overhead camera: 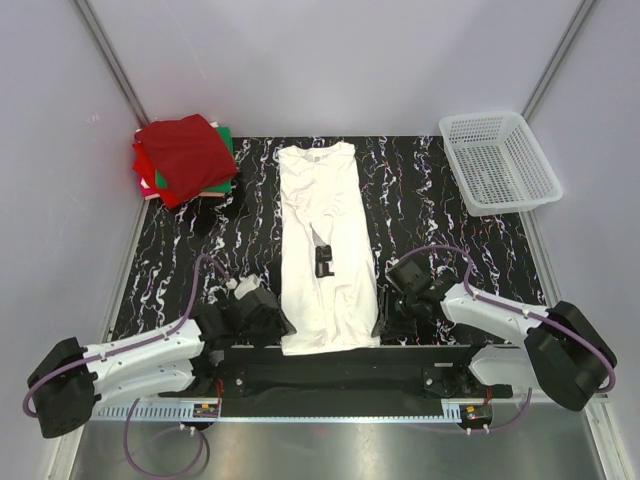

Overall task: Fold and stack the t-shirts
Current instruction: Fold the tshirt

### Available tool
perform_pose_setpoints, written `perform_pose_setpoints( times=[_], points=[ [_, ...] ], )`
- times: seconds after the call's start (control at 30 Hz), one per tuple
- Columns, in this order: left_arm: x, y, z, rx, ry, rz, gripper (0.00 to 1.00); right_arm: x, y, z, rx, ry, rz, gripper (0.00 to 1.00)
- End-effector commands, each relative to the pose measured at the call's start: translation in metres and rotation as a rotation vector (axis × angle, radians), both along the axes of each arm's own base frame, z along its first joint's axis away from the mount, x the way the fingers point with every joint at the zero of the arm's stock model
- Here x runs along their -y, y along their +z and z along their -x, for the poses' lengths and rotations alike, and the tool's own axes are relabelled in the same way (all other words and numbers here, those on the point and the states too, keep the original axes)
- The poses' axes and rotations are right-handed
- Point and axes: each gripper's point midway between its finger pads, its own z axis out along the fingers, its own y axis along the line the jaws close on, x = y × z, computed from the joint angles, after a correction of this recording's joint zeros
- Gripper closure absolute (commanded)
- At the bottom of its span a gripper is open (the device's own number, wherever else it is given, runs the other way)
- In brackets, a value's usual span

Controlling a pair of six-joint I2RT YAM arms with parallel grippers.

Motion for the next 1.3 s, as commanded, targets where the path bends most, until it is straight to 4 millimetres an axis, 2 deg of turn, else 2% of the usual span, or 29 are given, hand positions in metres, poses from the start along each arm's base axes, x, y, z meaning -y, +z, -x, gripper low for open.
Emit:
perform_pose_setpoints(
  times=[0.0,0.03,0.17,0.43,0.6,0.67,0.7,0.8,0.83,0.87,0.93,1.0,1.13,1.27],
  points=[
    [-0.009,-0.017,0.021,-0.075,-0.009,-0.062,0.43,-0.004,0.006,-0.008,0.041,-0.01,0.026,0.61],
    [-0.009,-0.019,0.023,-0.08,-0.01,-0.066,0.43,-0.004,0.005,-0.009,0.043,-0.012,0.034,0.67],
    [-0.008,-0.026,0.035,-0.099,-0.026,-0.078,0.44,-0.005,0.005,-0.009,0.056,-0.008,0.043,0.81],
    [-0.009,-0.027,0.038,-0.096,-0.013,-0.099,0.45,-0.005,0.006,-0.009,0.07,-0.014,0.035,0.87],
    [-0.01,-0.026,0.035,-0.081,-0.006,-0.108,0.57,-0.004,0.007,-0.008,0.078,-0.022,0.025,1.0],
    [-0.01,-0.024,0.03,-0.055,0.001,-0.116,0.63,-0.003,0.007,-0.008,0.082,-0.024,0.022,1.0],
    [-0.008,-0.021,0.026,-0.041,-0.001,-0.117,0.71,-0.004,0.008,-0.008,0.084,-0.024,0.018,1.0],
    [-0.006,-0.014,0.017,0.006,-0.007,-0.138,0.85,-0.003,0.009,-0.008,0.09,-0.026,0.013,1.0],
    [-0.003,-0.01,0.013,0.022,-0.006,-0.137,0.97,-0.004,0.011,-0.008,0.097,-0.026,0.006,1.0],
    [-0.002,-0.007,0.012,0.028,-0.012,-0.14,1.0,-0.003,0.013,-0.008,0.101,-0.026,0.006,1.0],
    [0.003,0.0,0.01,0.041,-0.017,-0.127,1.0,-0.004,0.02,-0.009,0.122,-0.027,-0.014,1.0],
    [-0.001,0.005,0.013,0.037,-0.02,-0.149,1.0,-0.005,0.028,-0.009,0.134,-0.027,-0.028,1.0],
    [0.001,0.032,0.011,0.073,-0.009,-0.132,1.0,-0.005,0.046,-0.007,0.144,-0.024,-0.057,1.0],
    [0.01,0.045,0.015,0.081,-0.028,-0.083,1.0,-0.007,0.05,0.003,0.108,-0.008,-0.085,1.0]
  ],
)
